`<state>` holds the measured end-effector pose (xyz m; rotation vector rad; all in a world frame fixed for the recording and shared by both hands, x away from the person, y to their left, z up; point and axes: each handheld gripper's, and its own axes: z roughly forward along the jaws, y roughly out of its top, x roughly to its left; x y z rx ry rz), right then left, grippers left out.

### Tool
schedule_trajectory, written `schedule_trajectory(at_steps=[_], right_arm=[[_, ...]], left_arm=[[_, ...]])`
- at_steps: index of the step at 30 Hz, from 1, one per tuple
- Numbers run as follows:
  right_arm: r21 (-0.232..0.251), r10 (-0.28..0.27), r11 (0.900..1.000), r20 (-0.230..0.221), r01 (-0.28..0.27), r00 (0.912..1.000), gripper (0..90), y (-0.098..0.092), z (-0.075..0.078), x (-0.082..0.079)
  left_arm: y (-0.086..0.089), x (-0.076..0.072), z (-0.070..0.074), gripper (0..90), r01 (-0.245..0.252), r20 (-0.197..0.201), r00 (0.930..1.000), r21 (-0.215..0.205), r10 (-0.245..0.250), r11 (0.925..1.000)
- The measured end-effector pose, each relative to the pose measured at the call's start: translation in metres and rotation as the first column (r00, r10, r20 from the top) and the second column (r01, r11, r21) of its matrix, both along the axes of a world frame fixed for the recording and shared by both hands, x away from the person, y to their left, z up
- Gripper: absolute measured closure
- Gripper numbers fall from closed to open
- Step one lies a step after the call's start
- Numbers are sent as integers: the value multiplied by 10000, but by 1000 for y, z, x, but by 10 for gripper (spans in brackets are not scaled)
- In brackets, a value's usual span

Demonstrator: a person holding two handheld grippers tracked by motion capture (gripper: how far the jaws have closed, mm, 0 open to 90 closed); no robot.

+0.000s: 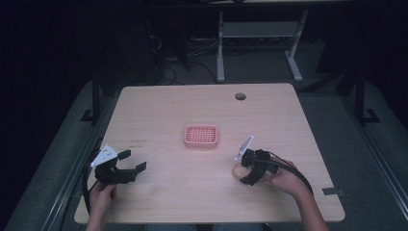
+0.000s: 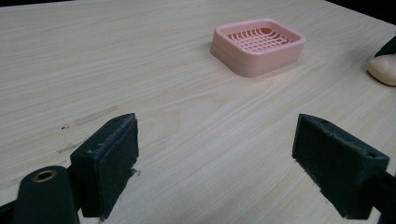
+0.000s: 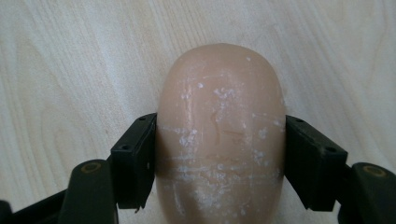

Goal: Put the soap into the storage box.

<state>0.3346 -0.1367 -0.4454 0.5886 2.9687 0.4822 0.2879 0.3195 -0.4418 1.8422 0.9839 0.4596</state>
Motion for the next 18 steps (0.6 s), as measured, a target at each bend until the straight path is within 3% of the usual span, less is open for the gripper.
schedule_trajectory(at_steps=[12, 15, 18], right_arm=[[256, 109, 9996, 247, -115, 9996, 320, 3, 14, 1], [683, 231, 9974, 268, -249, 9994, 320, 2, 21, 4], [724, 259, 9970, 291, -279, 9992, 320, 3, 23, 5]], left_arm=[[0, 0, 0, 143, -39, -24, 10000, -42, 39, 10000], [-1, 0, 0, 143, -39, -9, 10000, -49, 39, 10000], [0, 0, 0, 143, -45, -47, 10000, -14, 45, 10000]])
